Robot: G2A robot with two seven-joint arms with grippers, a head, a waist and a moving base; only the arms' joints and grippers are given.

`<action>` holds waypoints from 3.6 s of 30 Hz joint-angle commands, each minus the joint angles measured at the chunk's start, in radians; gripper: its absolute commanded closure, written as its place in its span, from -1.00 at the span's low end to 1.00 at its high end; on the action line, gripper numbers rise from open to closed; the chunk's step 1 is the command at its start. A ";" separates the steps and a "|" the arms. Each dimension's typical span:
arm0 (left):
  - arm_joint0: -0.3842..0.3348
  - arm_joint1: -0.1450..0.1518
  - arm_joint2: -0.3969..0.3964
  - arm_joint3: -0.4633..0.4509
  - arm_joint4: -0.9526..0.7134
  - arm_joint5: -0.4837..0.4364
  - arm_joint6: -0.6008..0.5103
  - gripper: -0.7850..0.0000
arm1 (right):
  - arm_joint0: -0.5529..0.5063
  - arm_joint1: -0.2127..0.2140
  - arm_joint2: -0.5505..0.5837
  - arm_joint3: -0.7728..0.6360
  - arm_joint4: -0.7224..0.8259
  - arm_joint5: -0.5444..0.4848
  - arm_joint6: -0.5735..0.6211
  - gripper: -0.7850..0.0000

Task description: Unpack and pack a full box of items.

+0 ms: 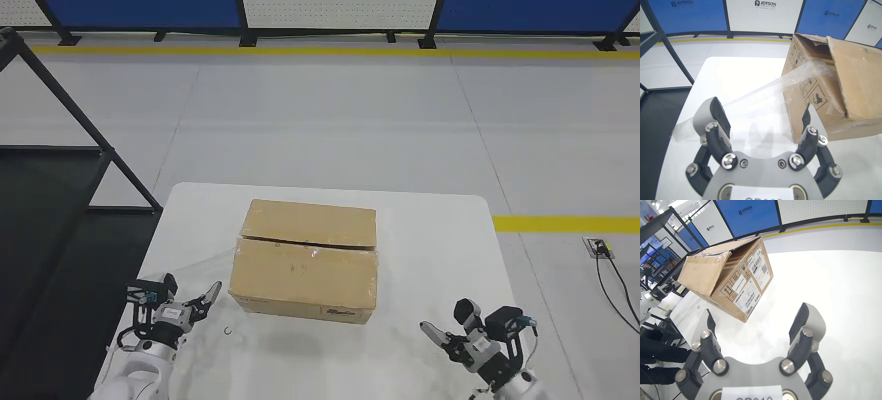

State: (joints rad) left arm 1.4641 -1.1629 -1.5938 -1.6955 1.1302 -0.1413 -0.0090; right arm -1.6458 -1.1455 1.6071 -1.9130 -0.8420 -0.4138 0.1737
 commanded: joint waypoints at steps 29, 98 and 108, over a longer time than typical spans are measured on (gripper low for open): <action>-0.031 -0.007 0.064 -0.003 0.067 -0.019 -0.005 -1.00 | 0.128 0.021 -0.019 0.101 0.383 -0.236 0.259 -1.00; 0.128 -0.020 -0.087 -0.184 -0.053 -0.105 0.128 -1.00 | 0.419 0.074 -0.165 0.152 0.860 -0.392 0.830 -1.00; 0.160 -0.002 -0.090 -0.201 0.008 -0.376 0.073 -1.00 | 0.400 0.083 -0.199 0.181 0.803 -0.377 0.797 -1.00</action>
State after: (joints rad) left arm 1.6244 -1.1673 -1.6839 -1.8977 1.1216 -0.4912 0.0756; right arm -1.2525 -1.0625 1.4156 -1.7394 -0.0351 -0.8002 0.9726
